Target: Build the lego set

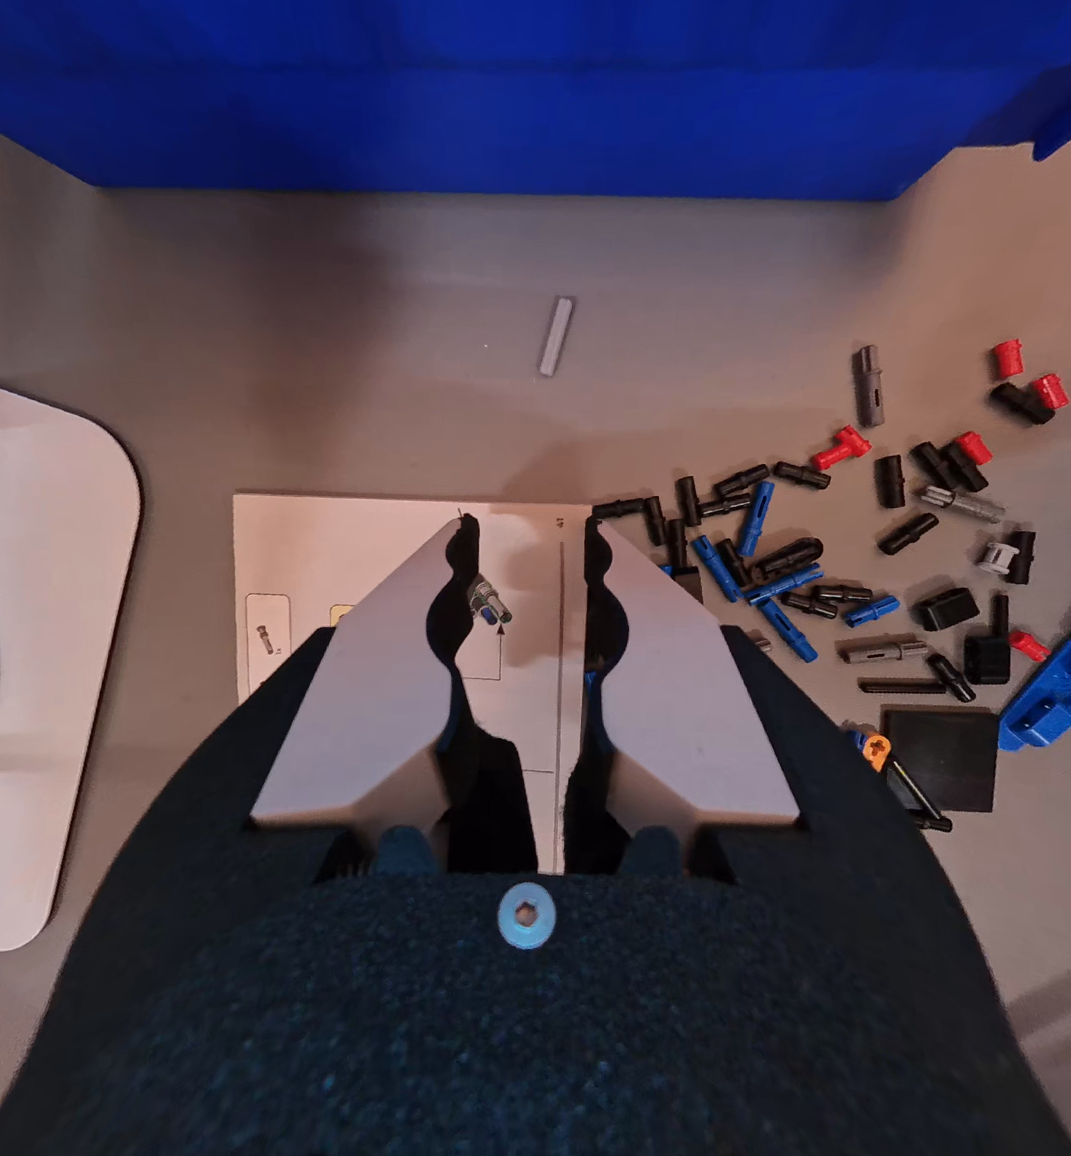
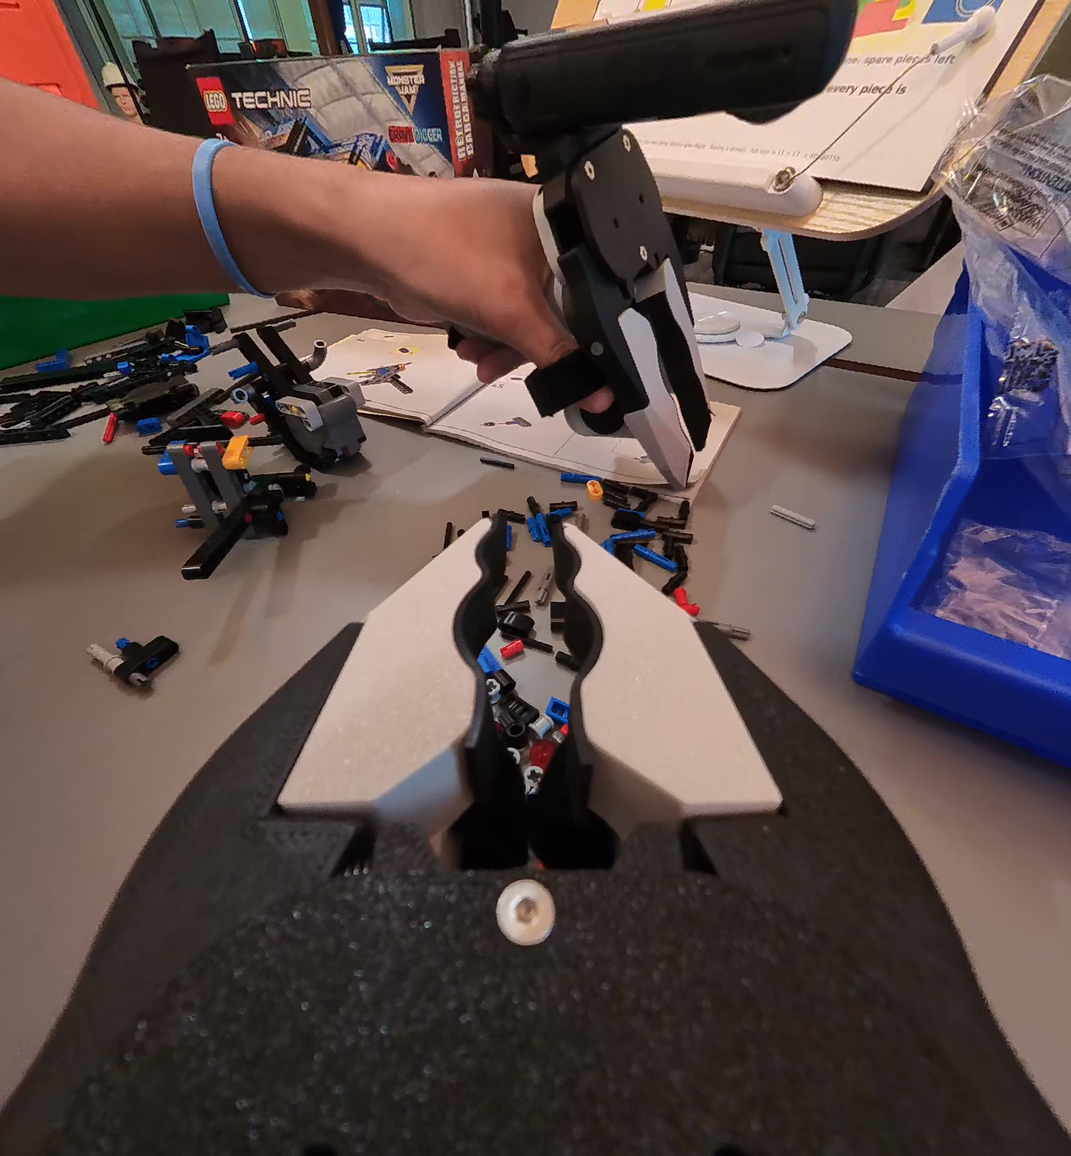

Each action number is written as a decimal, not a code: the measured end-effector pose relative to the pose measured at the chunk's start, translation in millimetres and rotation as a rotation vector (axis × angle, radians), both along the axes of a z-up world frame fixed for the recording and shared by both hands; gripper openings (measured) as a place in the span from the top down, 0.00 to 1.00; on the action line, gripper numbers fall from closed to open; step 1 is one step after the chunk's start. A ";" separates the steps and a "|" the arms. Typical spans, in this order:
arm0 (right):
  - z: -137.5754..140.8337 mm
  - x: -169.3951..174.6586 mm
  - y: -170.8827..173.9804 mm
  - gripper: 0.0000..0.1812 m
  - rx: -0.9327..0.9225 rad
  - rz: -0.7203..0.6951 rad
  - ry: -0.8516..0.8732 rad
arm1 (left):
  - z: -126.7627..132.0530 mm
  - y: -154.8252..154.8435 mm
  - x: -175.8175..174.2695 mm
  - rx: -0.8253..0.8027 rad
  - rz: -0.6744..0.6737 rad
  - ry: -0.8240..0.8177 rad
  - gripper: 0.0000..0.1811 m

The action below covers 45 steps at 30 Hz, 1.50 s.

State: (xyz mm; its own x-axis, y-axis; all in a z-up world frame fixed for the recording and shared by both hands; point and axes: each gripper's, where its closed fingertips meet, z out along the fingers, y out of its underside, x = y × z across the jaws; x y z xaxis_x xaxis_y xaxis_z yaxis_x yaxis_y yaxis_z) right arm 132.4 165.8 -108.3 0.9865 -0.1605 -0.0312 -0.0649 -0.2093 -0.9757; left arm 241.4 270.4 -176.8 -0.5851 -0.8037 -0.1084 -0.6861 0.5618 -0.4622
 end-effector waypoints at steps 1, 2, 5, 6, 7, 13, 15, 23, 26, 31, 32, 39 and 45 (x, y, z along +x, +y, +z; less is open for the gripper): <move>-0.1 0.0 0.0 0.93 -0.001 0.001 0.002 | 0.0 0.4 -0.4 -0.002 0.001 0.002 0.82; -0.2 -0.1 0.1 0.93 -0.001 0.003 0.003 | 0.3 0.7 -0.5 -0.005 0.001 0.003 0.82; -0.5 -0.9 0.4 0.93 -0.003 0.008 0.002 | 1.2 -0.7 -1.7 -0.021 -0.007 0.005 0.85; -0.6 -1.1 0.5 0.93 -0.004 0.008 0.001 | 0.9 -1.7 -2.6 -0.024 -0.017 0.006 0.88; -0.6 -1.1 0.4 0.93 -0.004 0.009 0.001 | 0.2 -3.0 -3.9 -0.025 -0.030 0.009 0.92; -0.7 -1.8 0.6 0.93 -0.004 0.013 0.001 | 4.7 -4.7 -8.6 -0.055 -0.056 0.021 1.00; -1.0 -2.1 0.7 0.93 -0.005 0.015 0.001 | 9.3 -3.4 -10.0 -0.092 -0.046 0.023 1.00; -1.9 -1.2 1.3 0.93 -0.015 0.002 -0.012 | 42.8 12.3 -27.9 -0.350 -0.012 0.008 1.00; -0.1 -0.7 7.7 0.90 -0.011 0.000 -0.041 | 64.6 23.0 -40.2 -0.479 -0.008 -0.036 1.00; 14.4 11.6 50.4 0.83 -0.123 0.024 -0.192 | 100.1 38.1 -65.9 -0.675 -0.011 -0.099 1.00; 24.7 17.7 64.5 0.82 -0.105 0.031 -0.206 | 105.2 41.2 -71.0 -0.699 -0.009 -0.106 1.00; 37.9 16.1 165.1 0.66 -0.182 0.361 -0.157 | 129.7 58.6 -100.3 -0.831 -0.001 -0.149 1.00; 31.6 10.4 188.4 0.79 -0.203 0.465 -0.137 | 131.7 58.3 -104.9 -0.865 -0.035 -0.153 1.00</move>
